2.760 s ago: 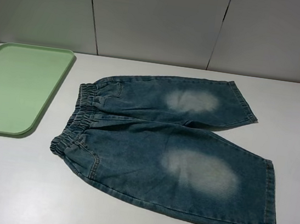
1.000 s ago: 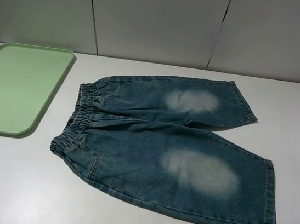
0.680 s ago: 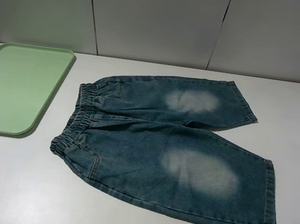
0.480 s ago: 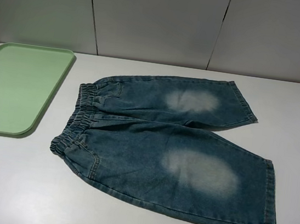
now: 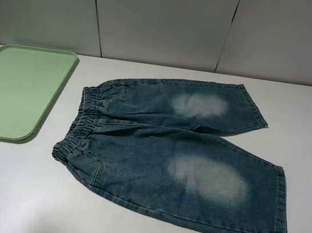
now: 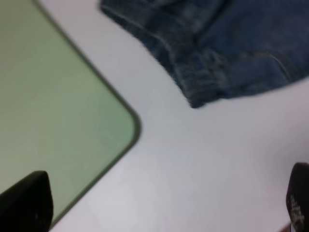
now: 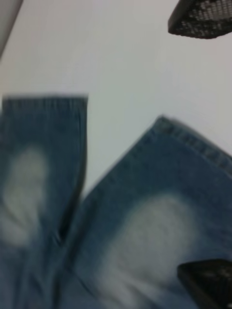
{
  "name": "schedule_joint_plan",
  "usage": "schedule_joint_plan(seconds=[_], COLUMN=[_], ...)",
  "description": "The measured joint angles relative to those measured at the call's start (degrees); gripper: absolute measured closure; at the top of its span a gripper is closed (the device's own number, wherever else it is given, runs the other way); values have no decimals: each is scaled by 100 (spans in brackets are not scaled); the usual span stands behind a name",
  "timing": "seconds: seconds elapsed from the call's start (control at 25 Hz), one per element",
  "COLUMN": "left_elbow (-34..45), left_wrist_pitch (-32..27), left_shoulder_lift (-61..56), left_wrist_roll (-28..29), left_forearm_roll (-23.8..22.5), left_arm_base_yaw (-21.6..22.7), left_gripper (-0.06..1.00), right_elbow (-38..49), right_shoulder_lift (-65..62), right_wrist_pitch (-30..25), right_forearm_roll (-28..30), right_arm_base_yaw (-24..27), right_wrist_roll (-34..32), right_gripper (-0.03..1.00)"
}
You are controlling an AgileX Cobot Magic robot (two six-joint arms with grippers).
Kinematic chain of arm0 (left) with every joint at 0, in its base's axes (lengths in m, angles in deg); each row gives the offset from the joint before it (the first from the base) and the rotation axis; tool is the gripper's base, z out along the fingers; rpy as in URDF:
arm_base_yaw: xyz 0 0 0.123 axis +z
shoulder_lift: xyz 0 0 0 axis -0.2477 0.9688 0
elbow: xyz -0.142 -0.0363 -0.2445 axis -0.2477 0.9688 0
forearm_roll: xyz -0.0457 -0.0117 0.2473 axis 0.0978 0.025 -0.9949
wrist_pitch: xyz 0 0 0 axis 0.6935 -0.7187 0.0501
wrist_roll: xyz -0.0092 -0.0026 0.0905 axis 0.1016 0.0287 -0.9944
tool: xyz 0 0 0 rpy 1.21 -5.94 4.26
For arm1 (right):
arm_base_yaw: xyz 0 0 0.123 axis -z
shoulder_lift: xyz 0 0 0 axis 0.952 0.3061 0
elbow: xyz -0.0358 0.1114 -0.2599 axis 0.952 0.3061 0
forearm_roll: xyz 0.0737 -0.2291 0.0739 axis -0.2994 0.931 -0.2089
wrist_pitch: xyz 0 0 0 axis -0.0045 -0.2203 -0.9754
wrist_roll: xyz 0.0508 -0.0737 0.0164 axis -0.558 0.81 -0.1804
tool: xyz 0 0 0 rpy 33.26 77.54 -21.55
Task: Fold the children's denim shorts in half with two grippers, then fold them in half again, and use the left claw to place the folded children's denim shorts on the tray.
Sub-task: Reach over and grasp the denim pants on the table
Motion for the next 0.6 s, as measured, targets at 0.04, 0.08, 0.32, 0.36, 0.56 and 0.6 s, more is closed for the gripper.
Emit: schedule_joint_plan(seconds=[0.04, 0.08, 0.32, 0.36, 0.56, 0.6], left_elbow=[0, 0, 0, 0, 0, 0], left_wrist_pitch=[-77, -131, -356, -356, -412, -427], left_shoulder_lift=[83, 188, 726, 812, 1188, 1242], left_wrist_roll=[-67, -109, -210, -240, -407, -446], left_forearm_roll=[0, 0, 0, 0, 6, 11], left_arm_base_yaw=[-207, -371, -1270, -1365, -1750, -1770], left_gripper=[-2, -2, -2, -2, -2, -2], right_elbow=[0, 0, 0, 0, 211, 300], right_shoulder_lift=[87, 196, 906, 1012, 1568, 1672], right_wrist_pitch=[0, 0, -13, -13, 25, 36], right_forearm_roll=[0, -32, -32, 0, -32, -32], right_arm_base_yaw=[-147, -320, -1182, -1278, -1727, -1797], right_wrist_roll=[44, 99, 416, 451, 620, 634], right_gripper=[27, 27, 27, 27, 27, 27])
